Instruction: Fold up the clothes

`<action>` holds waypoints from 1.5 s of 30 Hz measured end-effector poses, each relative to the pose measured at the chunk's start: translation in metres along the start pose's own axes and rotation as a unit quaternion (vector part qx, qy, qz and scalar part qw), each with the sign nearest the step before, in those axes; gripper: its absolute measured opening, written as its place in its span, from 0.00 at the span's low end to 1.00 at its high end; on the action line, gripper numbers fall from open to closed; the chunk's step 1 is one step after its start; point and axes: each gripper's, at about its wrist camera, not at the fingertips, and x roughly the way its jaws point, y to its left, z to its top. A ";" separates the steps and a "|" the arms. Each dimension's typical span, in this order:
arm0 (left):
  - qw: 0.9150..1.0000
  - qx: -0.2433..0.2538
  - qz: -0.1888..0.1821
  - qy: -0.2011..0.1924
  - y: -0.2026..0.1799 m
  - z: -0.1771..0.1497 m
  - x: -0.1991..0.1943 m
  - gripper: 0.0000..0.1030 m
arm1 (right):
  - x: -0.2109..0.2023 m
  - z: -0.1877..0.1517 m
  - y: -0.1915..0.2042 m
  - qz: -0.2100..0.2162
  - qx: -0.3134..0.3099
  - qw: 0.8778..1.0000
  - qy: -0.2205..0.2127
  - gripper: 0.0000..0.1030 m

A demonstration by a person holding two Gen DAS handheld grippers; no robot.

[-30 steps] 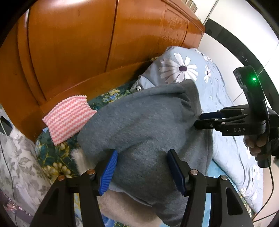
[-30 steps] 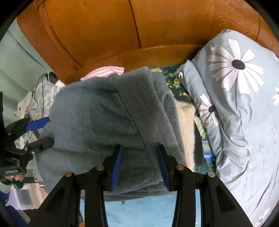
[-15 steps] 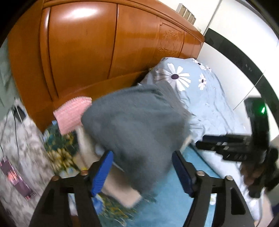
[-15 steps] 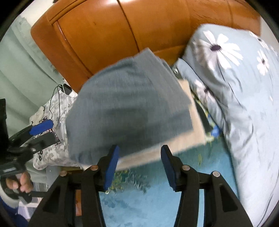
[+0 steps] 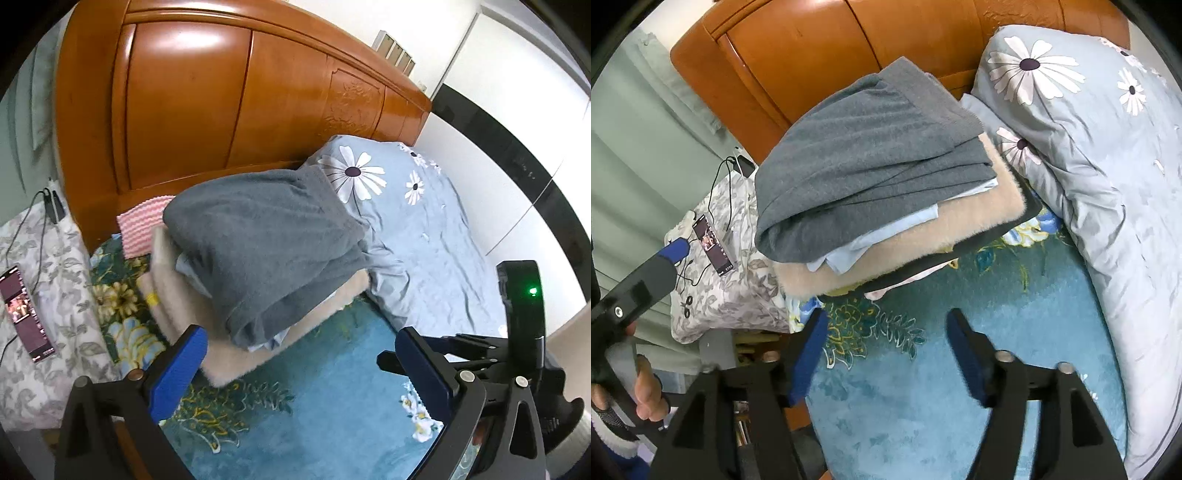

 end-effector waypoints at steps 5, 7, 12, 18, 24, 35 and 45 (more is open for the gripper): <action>1.000 0.001 0.010 -0.005 -0.003 0.001 -0.009 1.00 | -0.010 -0.004 0.003 -0.008 -0.001 1.000 -0.018 0.99; 1.000 0.002 0.017 -0.007 -0.003 0.002 -0.011 1.00 | -0.014 -0.005 0.005 -0.011 0.001 1.000 -0.027 1.00; 0.999 0.010 0.050 -0.012 -0.001 0.001 -0.012 1.00 | -0.024 -0.002 0.015 -0.041 -0.021 0.997 -0.067 1.00; 0.993 0.024 0.102 -0.048 0.001 -0.003 -0.017 1.00 | -0.022 0.001 0.030 -0.080 -0.061 0.990 -0.097 1.00; 0.988 0.045 0.126 -0.072 0.001 -0.008 -0.020 1.00 | -0.008 -0.003 0.037 -0.120 -0.062 0.986 -0.093 1.00; 0.987 0.047 0.143 -0.058 0.009 -0.015 0.001 1.00 | 0.013 -0.007 0.054 -0.154 -0.084 0.981 -0.083 1.00; 0.985 0.038 0.158 -0.049 0.020 -0.028 0.018 1.00 | 0.027 -0.006 0.061 -0.170 -0.099 0.979 -0.060 1.00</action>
